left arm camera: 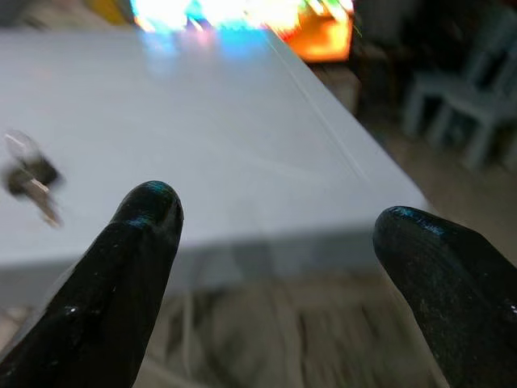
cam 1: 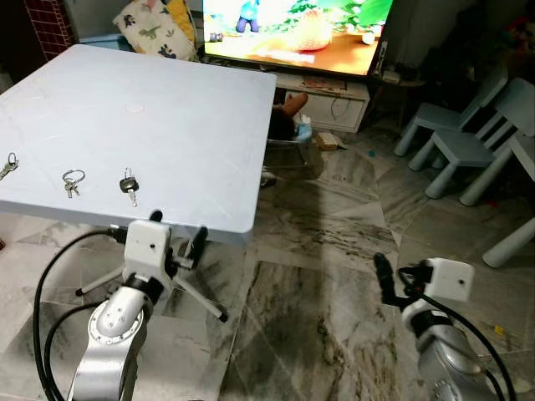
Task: Hang keys on a hook
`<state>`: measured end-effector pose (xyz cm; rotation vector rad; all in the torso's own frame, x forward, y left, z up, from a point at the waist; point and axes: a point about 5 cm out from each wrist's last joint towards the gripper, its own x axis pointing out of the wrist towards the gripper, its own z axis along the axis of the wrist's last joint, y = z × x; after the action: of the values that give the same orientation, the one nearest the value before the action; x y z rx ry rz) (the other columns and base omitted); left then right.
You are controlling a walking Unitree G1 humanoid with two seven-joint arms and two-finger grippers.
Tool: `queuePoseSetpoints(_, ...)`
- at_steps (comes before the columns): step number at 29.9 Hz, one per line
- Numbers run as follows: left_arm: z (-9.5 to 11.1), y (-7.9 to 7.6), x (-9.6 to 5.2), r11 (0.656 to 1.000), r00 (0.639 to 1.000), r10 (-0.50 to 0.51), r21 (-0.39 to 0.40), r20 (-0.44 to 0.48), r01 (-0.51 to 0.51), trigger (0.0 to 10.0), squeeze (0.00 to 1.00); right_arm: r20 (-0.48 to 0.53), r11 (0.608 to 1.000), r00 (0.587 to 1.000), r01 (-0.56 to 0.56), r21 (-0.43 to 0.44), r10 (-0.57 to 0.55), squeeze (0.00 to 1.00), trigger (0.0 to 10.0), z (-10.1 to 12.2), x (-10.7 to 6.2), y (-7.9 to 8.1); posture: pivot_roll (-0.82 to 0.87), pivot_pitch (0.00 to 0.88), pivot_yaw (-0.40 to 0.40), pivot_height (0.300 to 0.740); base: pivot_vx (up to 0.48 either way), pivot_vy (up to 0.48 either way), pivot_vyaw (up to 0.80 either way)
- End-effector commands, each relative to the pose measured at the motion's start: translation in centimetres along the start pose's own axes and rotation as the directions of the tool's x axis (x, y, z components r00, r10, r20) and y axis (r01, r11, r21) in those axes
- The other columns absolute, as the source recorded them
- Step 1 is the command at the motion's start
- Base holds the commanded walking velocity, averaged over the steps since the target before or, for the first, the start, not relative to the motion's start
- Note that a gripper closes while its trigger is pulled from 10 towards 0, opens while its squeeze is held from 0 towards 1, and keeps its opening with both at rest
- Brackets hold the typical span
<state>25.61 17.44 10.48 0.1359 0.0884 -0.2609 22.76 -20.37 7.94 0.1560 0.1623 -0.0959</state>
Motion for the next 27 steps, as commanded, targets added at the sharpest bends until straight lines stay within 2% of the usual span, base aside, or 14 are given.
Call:
queuePoseSetpoints(1,-0.2,-0.8,0.2,0.998,0.998,-0.06,0.003,-0.024,0.06,10.0,0.0,0.017,1.0,0.999,-0.028,-0.012,0.028,0.0,10.0,0.7,-0.3,0.5,0.09,0.0,-0.085,0.74,0.0,0.0,0.0)
queuePoseSetpoints(5,0.2,-1.4,1.1,0.994,0.993,-0.106,-0.008,-0.045,0.106,10.0,0.0,0.028,0.998,0.999,0.018,-0.06,-0.017,0.0,10.0,0.9,-1.5,0.1,0.07,0.0,-0.043,0.74,0.0,0.0,0.0)
queuePoseSetpoints(7,0.3,-1.6,1.3,0.993,0.992,-0.118,-0.031,-0.049,0.116,10.0,0.0,0.029,0.997,0.998,0.057,-0.044,-0.056,0.0,10.0,0.9,-1.8,-0.3,0.06,0.0,-0.036,0.74,0.0,0.0,0.0)
queuePoseSetpoints(8,0.7,-1.8,1.9,0.991,0.99,-0.132,-0.034,-0.039,0.131,10.0,0.0,0.014,0.991,0.991,0.132,-0.024,-0.132,0.0,10.0,0.5,-2.2,-1.0,0.05,0.0,-0.008,0.74,0.0,0.0,0.0)
queuePoseSetpoints(12,1.2,-2.6,2.8,0.984,0.983,-0.175,-0.006,-0.047,0.175,10.0,0.0,0.002,0.978,0.978,0.208,0.012,-0.208,0.0,10.0,0.0,-3.0,-1.5,0.04,0.0,0.048,0.74,0.0,0.0,0.0)
queuePoseSetpoints(16,1.7,-4.5,4.0,0.955,0.955,-0.295,-0.01,-0.038,0.295,10.0,0.0,0.011,0.956,0.956,0.292,0.021,-0.292,0.0,10.0,-0.6,-3.8,-1.5,0.0,0.0,0.105,0.74,0.0,0.0,0.0)
queuePoseSetpoints(22,1.5,-5.4,4.9,0.945,0.944,-0.326,-0.013,-0.046,0.326,10.0,0.0,0.006,0.948,0.948,0.318,0.03,-0.318,0.0,10.0,-0.5,-4.0,-1.5,-0.05,0.0,0.056,0.74,0.0,0.0,0.0)
queuePoseSetpoints(23,1.6,-5.6,5.1,0.939,0.939,-0.342,-0.002,-0.044,0.343,10.0,0.0,-0.001,0.948,0.948,0.318,0.018,-0.318,0.0,10.0,-0.4,-3.8,-1.5,-0.06,0.0,0.016,0.74,0.0,0.0,0.0)
queuePoseSetpoints(25,1.7,-5.6,5.3,0.939,0.938,-0.344,-0.003,-0.045,0.344,10.0,0.0,-0.003,0.957,0.957,0.29,0.008,-0.29,0.0,10.0,-0.1,-3.2,-1.1,-0.05,0.0,0.009,0.74,0.0,0.0,0.0)
queuePoseSetpoints(27,1.6,-5.2,5.4,0.949,0.948,-0.314,-0.039,-0.054,0.312,10.0,0.0,0.001,0.966,0.966,0.258,-0.016,-0.258,0.0,10.0,-0.1,-2.6,-0.7,-0.05,0.0,0.019,0.74,0.0,0.0,0.0)
